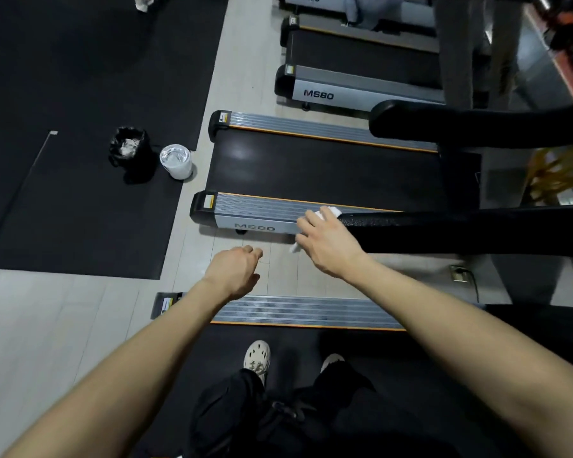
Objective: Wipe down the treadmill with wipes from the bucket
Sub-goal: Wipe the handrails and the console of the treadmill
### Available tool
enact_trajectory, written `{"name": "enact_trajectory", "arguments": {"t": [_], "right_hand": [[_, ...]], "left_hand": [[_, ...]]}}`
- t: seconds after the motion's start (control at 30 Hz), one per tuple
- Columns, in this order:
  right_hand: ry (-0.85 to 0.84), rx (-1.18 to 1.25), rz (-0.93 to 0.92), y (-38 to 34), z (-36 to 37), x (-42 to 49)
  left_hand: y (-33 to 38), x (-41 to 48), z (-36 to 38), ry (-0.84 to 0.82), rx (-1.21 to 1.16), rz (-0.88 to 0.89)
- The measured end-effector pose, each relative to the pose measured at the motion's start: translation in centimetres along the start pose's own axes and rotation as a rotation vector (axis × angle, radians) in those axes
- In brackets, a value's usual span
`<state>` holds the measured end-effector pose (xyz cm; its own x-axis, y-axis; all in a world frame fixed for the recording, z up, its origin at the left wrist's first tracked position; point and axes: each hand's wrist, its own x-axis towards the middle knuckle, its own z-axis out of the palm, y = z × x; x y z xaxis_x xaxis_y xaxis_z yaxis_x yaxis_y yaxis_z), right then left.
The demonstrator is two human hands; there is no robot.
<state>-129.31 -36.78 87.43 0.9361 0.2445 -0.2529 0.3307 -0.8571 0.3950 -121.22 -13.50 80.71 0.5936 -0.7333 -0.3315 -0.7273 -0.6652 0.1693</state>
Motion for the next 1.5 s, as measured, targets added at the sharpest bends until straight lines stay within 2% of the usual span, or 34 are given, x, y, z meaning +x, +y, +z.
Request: {"name": "enact_trajectory", "arguments": {"t": [0.1,0.2,0.3,0.4,0.5,0.53,0.6,0.7,0.77,0.83,0.87,0.97,1.0,1.07,1.13,1.3,1.37,1.43,1.47,1.5], "right_hand": [[0.139,-0.004,-0.073,3.2,1.7,-5.0],[0.104,0.089,0.121,5.6,2.2,-9.2],[0.139,0.163,0.270,3.0,2.4,-6.4],[0.153,0.219,0.199,-0.4,1.2,-2.3],[0.211,0.252,0.201,1.3,1.4,-4.7],[0.248,0.273,0.276,3.0,2.0,-6.8],[0.258,0.298,0.562,7.7,4.0,-12.6],[0.116,0.301,1.001,15.4,7.1,-22.5],[0.128,0.336,1.162,17.1,7.6,-24.1],[0.171,0.356,1.284,15.0,6.1,-20.5],[0.209,0.360,1.249,12.8,5.0,-17.8],[0.283,0.408,0.745,4.8,2.4,-10.6],[0.278,0.449,0.621,3.5,1.9,-9.9],[0.305,0.459,0.510,5.4,2.5,-11.8],[0.325,0.389,0.567,10.3,4.7,-16.8],[0.218,0.232,1.087,24.9,10.0,-34.2],[0.225,0.269,1.257,26.6,10.1,-34.5],[0.273,0.301,1.389,24.6,9.4,-31.0],[0.313,0.309,1.346,22.7,9.0,-28.7],[0.336,0.328,1.214,20.5,8.6,-26.5]], "left_hand": [[-0.1,-0.1,-0.5,0.026,0.006,0.010],[0.0,-0.2,-0.8,0.049,-0.003,0.005],[0.6,0.2,-1.3,0.038,-0.014,0.013],[1.7,1.3,-2.4,0.057,0.005,0.037],[3.4,2.9,-4.1,0.130,0.016,0.063],[4.1,3.5,-4.8,0.158,0.004,0.067],[5.7,4.7,-5.9,0.191,-0.028,0.085],[7.7,6.0,-6.7,0.215,-0.056,0.082],[8.1,6.5,-7.1,0.278,-0.102,0.064],[8.7,7.0,-7.7,0.318,-0.135,0.084],[9.3,7.4,-8.1,0.317,-0.134,0.118],[12.4,9.0,-9.0,0.271,-0.118,0.245],[13.5,9.6,-9.3,0.248,-0.118,0.268],[15.2,10.7,-9.8,0.220,-0.106,0.303],[16.7,11.6,-10.1,0.221,-0.063,0.342],[22.3,13.4,-10.5,0.229,-0.005,0.408],[24.9,14.2,-10.7,0.217,0.004,0.428],[26.9,15.1,-10.9,0.191,-0.003,0.442],[27.8,15.6,-11.2,0.173,-0.002,0.447],[28.6,16.2,-11.6,0.158,0.003,0.456]]}}
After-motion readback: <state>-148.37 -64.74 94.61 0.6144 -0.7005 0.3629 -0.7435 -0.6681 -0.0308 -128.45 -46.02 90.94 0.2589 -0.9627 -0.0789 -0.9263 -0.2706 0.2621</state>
